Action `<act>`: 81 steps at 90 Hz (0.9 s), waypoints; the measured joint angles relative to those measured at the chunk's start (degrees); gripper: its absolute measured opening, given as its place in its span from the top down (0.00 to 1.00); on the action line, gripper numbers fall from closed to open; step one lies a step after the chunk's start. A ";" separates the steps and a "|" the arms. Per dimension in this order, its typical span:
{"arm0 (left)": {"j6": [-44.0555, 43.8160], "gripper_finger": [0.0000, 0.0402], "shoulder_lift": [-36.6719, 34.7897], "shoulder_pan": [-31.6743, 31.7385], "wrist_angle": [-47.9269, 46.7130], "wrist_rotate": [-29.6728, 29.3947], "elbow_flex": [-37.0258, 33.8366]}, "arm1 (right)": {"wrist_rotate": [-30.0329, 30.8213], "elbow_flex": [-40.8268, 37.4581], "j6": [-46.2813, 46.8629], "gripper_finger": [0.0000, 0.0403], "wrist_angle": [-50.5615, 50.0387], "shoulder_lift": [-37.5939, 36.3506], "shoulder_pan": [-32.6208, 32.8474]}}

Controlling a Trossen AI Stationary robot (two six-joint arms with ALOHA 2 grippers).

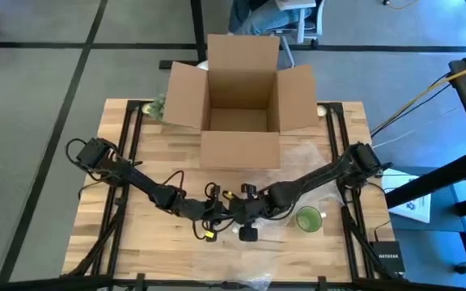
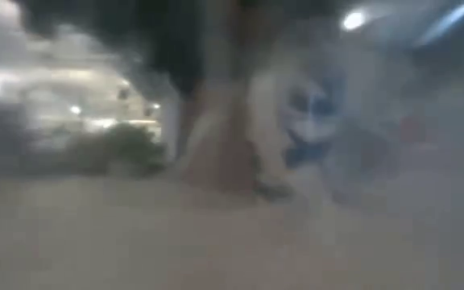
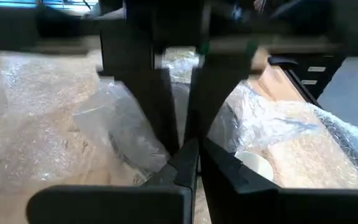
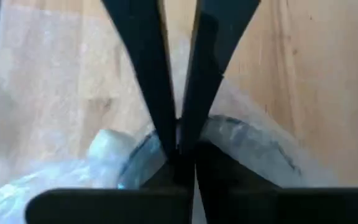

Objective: Wrap mug
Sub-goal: Wrap the white mug with bubble wrap

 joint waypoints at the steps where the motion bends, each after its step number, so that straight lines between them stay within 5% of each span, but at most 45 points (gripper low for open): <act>1: -0.01 1.00 0.00 0.01 0.01 0.01 0.00 | -0.04 0.44 -0.02 1.00 -0.63 0.00 0.00; 28: -0.12 1.00 -0.07 0.01 -0.10 -0.03 0.00 | -4.25 9.92 0.50 1.00 -11.99 -0.24 0.04; 58: 0.07 1.00 -0.07 0.05 0.26 -0.36 0.04 | -6.59 -0.68 2.01 1.00 -5.10 2.17 -0.66; 81: 0.27 1.00 -0.11 0.06 0.45 -0.32 0.04 | -7.12 0.16 1.08 1.00 -3.54 4.27 -1.92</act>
